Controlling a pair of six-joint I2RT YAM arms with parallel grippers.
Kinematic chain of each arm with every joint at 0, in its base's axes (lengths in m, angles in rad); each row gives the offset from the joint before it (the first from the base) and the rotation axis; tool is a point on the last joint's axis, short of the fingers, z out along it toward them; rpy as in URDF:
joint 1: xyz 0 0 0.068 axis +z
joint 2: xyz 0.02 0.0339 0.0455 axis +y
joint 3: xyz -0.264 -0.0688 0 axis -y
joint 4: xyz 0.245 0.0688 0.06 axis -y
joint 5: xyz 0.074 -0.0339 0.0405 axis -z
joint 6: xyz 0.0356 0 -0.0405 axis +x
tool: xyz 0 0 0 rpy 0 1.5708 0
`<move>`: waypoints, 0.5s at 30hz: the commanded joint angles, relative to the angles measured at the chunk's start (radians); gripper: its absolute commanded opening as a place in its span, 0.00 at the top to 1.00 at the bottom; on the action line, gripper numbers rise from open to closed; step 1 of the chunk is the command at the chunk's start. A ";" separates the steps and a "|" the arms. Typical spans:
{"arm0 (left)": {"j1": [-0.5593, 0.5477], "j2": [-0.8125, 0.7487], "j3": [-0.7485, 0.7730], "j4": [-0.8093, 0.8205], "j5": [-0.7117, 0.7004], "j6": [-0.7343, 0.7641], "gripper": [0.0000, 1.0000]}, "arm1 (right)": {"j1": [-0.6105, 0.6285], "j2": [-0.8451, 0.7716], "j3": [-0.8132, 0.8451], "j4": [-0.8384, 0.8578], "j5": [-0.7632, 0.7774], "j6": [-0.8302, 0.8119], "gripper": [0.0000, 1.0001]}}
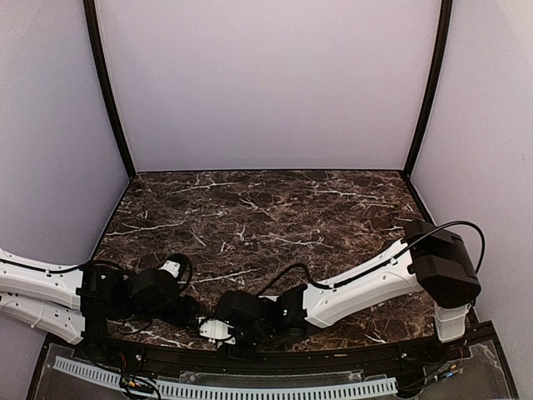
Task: Load the batteries into the remote control
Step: Adjust the battery cover at the center of the board.
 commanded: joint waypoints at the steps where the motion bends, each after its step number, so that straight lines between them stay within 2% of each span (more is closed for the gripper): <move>1: 0.010 0.018 -0.010 0.024 0.015 0.035 0.33 | -0.002 0.049 0.046 -0.020 -0.036 -0.008 0.64; 3: 0.013 0.027 -0.008 0.031 0.020 0.041 0.33 | -0.003 0.062 0.056 -0.026 -0.072 -0.015 0.69; 7: 0.020 0.042 -0.008 0.040 0.025 0.046 0.33 | -0.003 0.067 0.048 -0.018 -0.111 -0.019 0.72; 15: 0.029 0.038 -0.010 0.039 0.025 0.054 0.33 | -0.006 0.073 0.011 -0.068 -0.137 -0.030 0.93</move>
